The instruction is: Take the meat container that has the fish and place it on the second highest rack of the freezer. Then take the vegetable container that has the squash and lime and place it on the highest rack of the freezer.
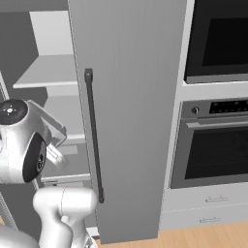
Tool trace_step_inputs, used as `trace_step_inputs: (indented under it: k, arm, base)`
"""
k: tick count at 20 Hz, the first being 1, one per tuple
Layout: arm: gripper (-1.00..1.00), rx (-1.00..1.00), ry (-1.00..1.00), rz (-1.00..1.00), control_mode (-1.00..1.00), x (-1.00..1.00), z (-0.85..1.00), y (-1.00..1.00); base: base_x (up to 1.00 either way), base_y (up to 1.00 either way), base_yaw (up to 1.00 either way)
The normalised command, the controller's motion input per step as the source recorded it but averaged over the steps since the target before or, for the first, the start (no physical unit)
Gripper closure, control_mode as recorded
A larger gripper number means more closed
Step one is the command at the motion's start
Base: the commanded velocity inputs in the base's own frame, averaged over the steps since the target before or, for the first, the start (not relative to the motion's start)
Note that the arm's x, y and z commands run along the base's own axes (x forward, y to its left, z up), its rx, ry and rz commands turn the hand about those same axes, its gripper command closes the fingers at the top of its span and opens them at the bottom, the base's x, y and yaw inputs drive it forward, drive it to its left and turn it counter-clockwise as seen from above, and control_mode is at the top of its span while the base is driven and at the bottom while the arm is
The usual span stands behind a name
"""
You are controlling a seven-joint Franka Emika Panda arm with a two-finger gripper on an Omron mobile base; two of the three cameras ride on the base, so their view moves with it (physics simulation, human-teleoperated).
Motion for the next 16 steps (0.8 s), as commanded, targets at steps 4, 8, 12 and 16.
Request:
trace_step_inputs:
  k: [4,8,12,16]
  arm:
    - [1.00,0.20,0.00,0.00,-1.00,0.30,0.00,0.60]
    - [1.00,0.18,0.01,0.00,-1.00,0.41,-0.01,0.45]
    - [1.00,0.16,0.18,0.00,-1.00,0.59,-0.26,0.35]
    - [1.00,0.06,0.28,0.00,-1.00,0.65,-0.61,0.50]
  base:
    - [0.00,0.00,0.00]
    - [0.00,0.00,0.00]
    - [0.00,0.00,0.00]
    - [0.00,0.00,0.00]
